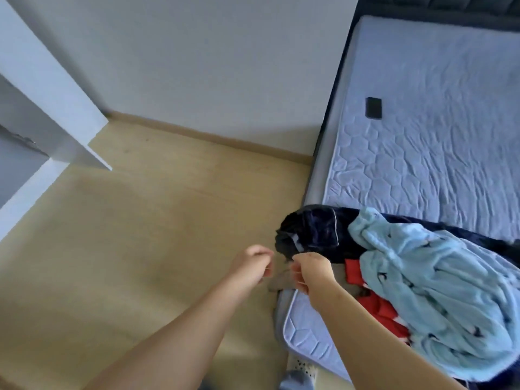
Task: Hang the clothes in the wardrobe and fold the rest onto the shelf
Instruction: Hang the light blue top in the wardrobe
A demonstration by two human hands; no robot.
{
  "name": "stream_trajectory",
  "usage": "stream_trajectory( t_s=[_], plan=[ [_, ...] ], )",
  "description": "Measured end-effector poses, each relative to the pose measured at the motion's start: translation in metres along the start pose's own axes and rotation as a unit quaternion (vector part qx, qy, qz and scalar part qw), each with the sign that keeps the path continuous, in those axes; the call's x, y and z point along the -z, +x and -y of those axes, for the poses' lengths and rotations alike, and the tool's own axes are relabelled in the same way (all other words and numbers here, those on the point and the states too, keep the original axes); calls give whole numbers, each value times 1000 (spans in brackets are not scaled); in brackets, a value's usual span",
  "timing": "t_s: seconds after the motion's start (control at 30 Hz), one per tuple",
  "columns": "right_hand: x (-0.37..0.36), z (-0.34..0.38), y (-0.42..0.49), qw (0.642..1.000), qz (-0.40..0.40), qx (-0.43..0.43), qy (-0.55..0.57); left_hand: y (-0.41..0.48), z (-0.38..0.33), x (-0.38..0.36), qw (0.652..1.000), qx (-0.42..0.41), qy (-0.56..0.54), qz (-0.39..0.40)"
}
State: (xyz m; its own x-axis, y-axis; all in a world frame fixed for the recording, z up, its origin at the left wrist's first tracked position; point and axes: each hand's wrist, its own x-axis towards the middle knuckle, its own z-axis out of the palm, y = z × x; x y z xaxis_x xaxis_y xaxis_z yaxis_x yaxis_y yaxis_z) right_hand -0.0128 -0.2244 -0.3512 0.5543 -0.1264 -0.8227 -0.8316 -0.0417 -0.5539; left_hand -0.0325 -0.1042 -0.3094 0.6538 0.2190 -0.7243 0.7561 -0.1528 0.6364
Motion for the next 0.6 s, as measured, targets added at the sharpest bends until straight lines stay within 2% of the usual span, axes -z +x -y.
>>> stream_trajectory(
  t_s=[0.33, 0.6],
  plan=[
    [148, -42, 65, 993, -84, -48, 61, 39, -7, -156, 992, 11, 103, 74],
    [255, -86, 100, 979, -197, -41, -44, 57, -2, -265, 971, 13, 174, 161]
  ],
)
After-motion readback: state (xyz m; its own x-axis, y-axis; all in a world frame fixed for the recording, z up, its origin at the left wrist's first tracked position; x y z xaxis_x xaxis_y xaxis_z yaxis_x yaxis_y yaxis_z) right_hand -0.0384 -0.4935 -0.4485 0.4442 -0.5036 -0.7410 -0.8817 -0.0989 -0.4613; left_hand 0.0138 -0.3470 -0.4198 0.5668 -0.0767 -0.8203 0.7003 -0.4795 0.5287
